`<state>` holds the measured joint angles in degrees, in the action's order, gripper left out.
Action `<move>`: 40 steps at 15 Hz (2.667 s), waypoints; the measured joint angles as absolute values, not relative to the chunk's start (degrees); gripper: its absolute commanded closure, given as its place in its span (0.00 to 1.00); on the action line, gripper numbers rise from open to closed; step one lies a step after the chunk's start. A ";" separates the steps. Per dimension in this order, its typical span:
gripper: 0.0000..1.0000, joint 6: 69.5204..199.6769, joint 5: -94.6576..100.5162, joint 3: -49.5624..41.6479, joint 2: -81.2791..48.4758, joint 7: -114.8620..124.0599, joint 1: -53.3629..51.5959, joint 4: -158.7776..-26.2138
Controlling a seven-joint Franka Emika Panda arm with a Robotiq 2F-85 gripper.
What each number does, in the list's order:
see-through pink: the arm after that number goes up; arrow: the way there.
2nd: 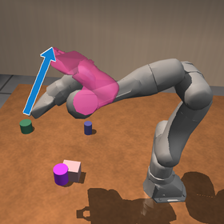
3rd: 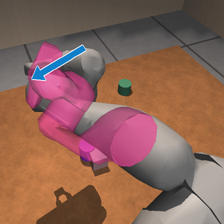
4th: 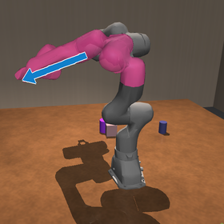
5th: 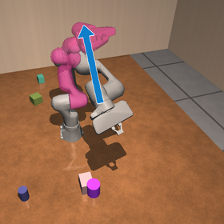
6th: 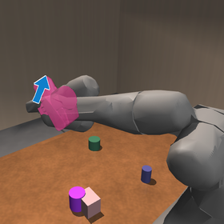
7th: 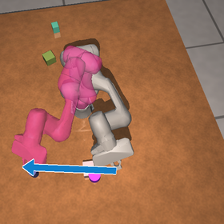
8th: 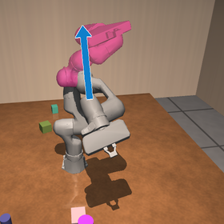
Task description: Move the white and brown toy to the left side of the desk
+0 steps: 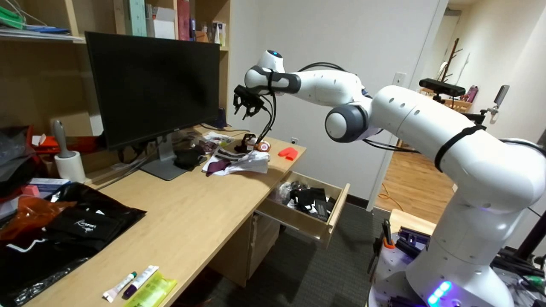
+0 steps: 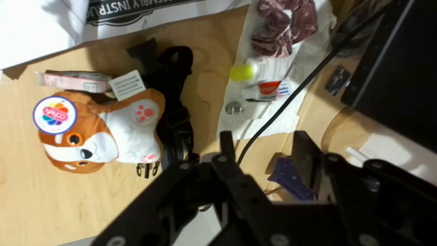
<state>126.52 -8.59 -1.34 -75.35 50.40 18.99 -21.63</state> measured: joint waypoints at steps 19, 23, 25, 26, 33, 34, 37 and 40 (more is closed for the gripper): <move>0.26 136.56 -6.47 -9.46 -84.53 59.21 22.14 -27.11; 0.53 140.87 -6.52 -8.99 -84.53 59.21 22.29 -29.07; 0.65 141.00 -6.67 -8.49 -84.47 59.20 22.43 -29.06; 0.71 140.99 -6.85 -8.12 -84.40 59.20 22.55 -29.02; 0.92 138.58 -10.10 -3.48 -84.11 59.21 25.06 -25.16; 0.92 137.75 -10.92 -2.60 -84.02 59.21 25.42 -23.72; 0.93 135.97 -12.70 0.74 -82.43 58.28 25.85 -20.26; 0.92 132.69 -14.09 5.11 -78.43 52.38 25.17 -20.22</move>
<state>132.69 -14.09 5.11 -78.43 52.38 25.17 -20.22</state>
